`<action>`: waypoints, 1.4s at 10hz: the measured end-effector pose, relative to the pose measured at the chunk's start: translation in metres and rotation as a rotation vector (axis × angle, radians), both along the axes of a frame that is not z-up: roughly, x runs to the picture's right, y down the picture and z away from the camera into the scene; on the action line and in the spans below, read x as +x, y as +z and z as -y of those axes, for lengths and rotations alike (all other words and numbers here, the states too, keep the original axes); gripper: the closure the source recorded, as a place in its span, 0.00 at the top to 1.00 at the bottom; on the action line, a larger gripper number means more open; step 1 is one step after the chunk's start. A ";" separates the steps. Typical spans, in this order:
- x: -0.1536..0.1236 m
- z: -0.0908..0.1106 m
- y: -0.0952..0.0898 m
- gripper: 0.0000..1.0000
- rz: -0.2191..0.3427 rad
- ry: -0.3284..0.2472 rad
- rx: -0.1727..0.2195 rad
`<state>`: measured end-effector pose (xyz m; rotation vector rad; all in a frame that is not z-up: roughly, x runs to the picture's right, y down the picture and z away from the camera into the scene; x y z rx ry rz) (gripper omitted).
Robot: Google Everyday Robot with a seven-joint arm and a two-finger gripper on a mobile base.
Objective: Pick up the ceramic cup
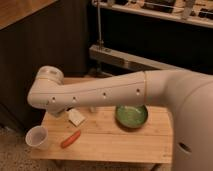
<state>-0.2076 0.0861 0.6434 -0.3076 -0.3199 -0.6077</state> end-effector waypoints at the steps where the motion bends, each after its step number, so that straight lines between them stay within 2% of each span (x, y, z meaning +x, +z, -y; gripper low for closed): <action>1: 0.004 0.002 -0.011 0.65 0.042 0.002 0.029; 3: 0.014 0.004 -0.026 0.65 0.056 0.016 0.065; 4: 0.028 0.008 -0.037 0.65 0.066 0.042 0.084; 5: 0.036 0.011 -0.047 0.65 0.105 0.056 0.091; 6: 0.041 0.012 -0.050 0.65 0.155 0.075 0.077; 7: 0.042 0.014 -0.048 0.65 0.250 0.105 0.032; 8: 0.045 0.018 -0.040 0.65 0.354 0.173 -0.059; 10: 0.047 0.025 -0.025 0.65 0.471 0.282 -0.224; 11: 0.050 0.032 -0.015 0.65 0.484 0.327 -0.280; 12: 0.054 0.041 -0.006 0.65 0.483 0.363 -0.314; 14: 0.062 0.054 0.002 0.65 0.486 0.395 -0.353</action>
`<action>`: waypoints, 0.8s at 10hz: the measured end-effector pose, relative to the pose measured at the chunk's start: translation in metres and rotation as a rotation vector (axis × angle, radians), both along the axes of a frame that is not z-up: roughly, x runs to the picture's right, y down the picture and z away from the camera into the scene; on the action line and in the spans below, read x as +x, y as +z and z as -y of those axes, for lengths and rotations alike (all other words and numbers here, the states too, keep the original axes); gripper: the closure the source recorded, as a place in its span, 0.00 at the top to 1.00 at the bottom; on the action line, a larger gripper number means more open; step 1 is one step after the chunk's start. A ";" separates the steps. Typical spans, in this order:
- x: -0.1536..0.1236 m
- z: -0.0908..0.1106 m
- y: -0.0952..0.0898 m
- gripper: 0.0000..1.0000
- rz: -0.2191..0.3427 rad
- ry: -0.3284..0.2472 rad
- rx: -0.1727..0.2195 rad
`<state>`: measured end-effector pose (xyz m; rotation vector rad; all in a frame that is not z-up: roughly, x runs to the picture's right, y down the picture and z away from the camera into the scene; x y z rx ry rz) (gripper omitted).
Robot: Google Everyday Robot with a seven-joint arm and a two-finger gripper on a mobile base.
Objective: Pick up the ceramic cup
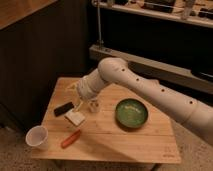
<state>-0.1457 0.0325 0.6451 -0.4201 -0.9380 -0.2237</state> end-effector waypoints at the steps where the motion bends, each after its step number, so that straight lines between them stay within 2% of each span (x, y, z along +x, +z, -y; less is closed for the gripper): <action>1: 0.003 0.003 0.004 0.65 -0.001 0.002 -0.017; 2: 0.003 0.005 0.006 0.65 -0.005 -0.006 -0.024; 5: -0.008 0.007 0.011 0.65 -0.063 -0.095 -0.038; 7: -0.017 0.008 0.008 0.65 -0.098 -0.208 -0.030; 8: -0.026 0.008 0.005 0.65 -0.098 -0.290 -0.012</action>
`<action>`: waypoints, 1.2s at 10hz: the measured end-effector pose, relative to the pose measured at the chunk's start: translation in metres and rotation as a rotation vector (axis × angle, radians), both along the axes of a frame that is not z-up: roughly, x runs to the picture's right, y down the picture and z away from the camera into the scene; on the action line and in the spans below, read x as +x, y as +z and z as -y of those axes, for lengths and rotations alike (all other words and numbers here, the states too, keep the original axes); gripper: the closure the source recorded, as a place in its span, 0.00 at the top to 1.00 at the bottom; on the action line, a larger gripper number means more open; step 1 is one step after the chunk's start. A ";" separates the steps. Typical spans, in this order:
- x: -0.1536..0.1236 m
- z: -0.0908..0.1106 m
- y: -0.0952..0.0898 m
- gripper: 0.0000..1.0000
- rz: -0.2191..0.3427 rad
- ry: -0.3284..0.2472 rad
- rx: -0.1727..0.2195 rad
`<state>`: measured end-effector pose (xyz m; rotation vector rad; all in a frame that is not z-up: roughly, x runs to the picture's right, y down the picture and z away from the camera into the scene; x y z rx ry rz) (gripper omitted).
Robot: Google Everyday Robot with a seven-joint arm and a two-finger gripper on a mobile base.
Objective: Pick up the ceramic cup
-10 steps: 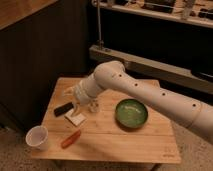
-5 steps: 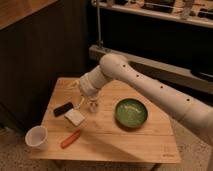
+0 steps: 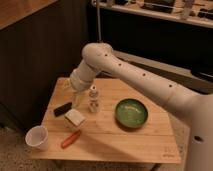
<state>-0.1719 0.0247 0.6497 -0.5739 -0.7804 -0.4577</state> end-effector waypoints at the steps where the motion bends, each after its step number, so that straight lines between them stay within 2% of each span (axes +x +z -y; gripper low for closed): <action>1: -0.006 0.000 -0.003 0.65 0.003 -0.060 0.012; 3: -0.014 -0.003 -0.007 0.65 0.001 -0.173 0.032; 5: -0.018 -0.005 -0.009 0.65 0.008 -0.224 0.054; 8: -0.030 -0.020 -0.010 0.65 0.068 -0.245 0.173; 9: -0.051 -0.037 -0.010 0.65 0.117 -0.284 0.225; 11: -0.075 -0.053 -0.012 0.65 0.183 -0.339 0.279; 12: -0.085 -0.062 -0.013 0.65 0.235 -0.392 0.327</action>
